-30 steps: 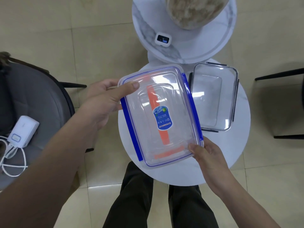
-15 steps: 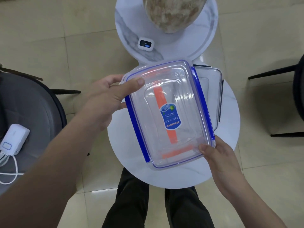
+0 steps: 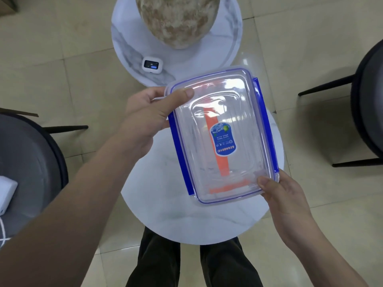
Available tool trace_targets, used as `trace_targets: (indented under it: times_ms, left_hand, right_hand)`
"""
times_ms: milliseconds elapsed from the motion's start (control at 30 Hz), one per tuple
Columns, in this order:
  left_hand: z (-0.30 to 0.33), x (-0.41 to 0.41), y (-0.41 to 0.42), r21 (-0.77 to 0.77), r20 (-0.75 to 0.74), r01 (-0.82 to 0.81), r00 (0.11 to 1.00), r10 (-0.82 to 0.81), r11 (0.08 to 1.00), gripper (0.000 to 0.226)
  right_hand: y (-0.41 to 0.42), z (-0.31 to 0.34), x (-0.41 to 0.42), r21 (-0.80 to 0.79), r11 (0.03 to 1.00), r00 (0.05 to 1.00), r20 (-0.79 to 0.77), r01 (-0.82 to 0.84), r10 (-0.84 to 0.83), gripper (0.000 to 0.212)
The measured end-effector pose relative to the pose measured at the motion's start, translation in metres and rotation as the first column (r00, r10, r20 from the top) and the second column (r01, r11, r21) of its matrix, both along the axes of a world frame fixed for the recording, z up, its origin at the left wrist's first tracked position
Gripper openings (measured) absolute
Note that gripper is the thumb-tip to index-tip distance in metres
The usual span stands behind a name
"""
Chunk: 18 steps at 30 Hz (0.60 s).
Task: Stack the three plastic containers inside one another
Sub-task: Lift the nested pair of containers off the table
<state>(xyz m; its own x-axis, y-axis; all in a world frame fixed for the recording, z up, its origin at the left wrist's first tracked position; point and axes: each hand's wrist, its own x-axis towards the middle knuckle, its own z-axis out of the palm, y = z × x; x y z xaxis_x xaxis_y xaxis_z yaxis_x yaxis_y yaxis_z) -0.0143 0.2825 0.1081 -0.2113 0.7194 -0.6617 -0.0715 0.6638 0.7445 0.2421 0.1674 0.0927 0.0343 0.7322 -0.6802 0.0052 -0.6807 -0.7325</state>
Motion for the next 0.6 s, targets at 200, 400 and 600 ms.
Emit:
trace_targets:
  times_ms: [200, 400, 600]
  left_hand:
    - [-0.005, 0.028, 0.023, 0.026, -0.023, 0.032, 0.999, -0.032, 0.999, 0.048]
    - [-0.014, 0.043, 0.042, 0.051, -0.020, 0.070, 0.997, -0.069, 0.996, 0.058]
    - [-0.026, 0.051, 0.058, 0.034, -0.008, 0.086, 0.996, -0.085, 0.996, 0.056]
  right_hand:
    - [0.011, -0.009, 0.014, -0.012, 1.000, 1.000, 0.013, 0.027, -0.026, 0.059]
    - [0.014, -0.014, 0.017, -0.037, 0.999, 0.999, 0.004, 0.032, -0.032, 0.063]
    - [0.019, -0.014, 0.012, -0.075, 0.996, 0.999, -0.011, 0.049, -0.050, 0.070]
